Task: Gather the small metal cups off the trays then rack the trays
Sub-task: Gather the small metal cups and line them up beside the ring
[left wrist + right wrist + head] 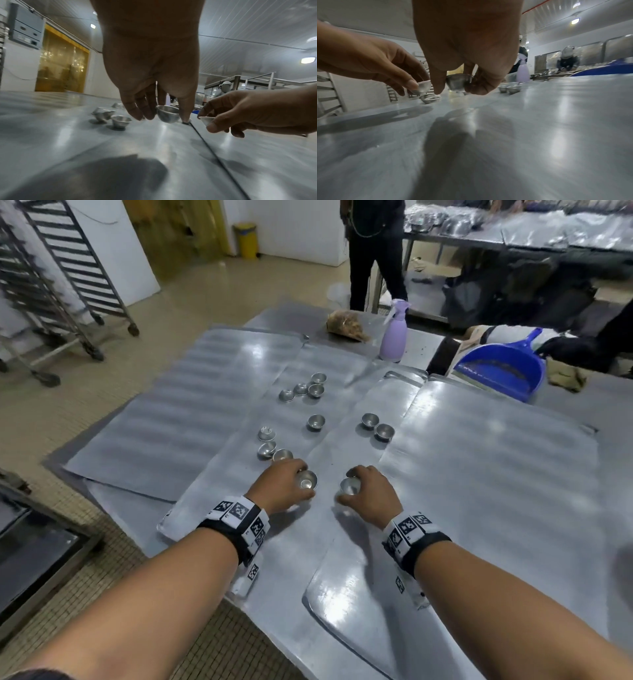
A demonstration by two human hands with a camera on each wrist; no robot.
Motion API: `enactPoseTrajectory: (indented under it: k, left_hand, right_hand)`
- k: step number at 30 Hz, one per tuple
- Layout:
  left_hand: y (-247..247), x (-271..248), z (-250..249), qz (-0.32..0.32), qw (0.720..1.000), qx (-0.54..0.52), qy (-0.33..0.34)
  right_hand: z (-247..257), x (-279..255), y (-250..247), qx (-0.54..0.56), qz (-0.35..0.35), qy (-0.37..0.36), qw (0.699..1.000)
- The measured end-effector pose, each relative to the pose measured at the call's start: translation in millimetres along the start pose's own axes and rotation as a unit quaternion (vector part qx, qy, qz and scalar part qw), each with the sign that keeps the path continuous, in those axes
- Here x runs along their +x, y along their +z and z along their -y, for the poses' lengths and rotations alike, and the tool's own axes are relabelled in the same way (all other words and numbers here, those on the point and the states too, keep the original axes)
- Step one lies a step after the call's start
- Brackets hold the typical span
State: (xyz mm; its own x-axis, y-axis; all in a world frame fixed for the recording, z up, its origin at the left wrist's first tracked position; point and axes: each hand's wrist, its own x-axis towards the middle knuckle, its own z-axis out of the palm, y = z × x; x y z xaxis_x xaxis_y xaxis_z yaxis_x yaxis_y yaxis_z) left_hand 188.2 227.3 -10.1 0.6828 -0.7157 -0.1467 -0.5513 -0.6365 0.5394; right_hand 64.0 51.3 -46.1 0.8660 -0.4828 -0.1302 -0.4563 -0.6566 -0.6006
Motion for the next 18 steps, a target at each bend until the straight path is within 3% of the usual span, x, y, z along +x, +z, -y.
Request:
enactPoseTrajectory:
  k: [18]
  left_hand:
    - [188.3, -22.6, -258.1, 0.155, 0.967, 0.024, 0.198]
  right_hand:
    - [-230.3, -206.0, -139.2, 0.064, -0.119, 0.183, 0.974]
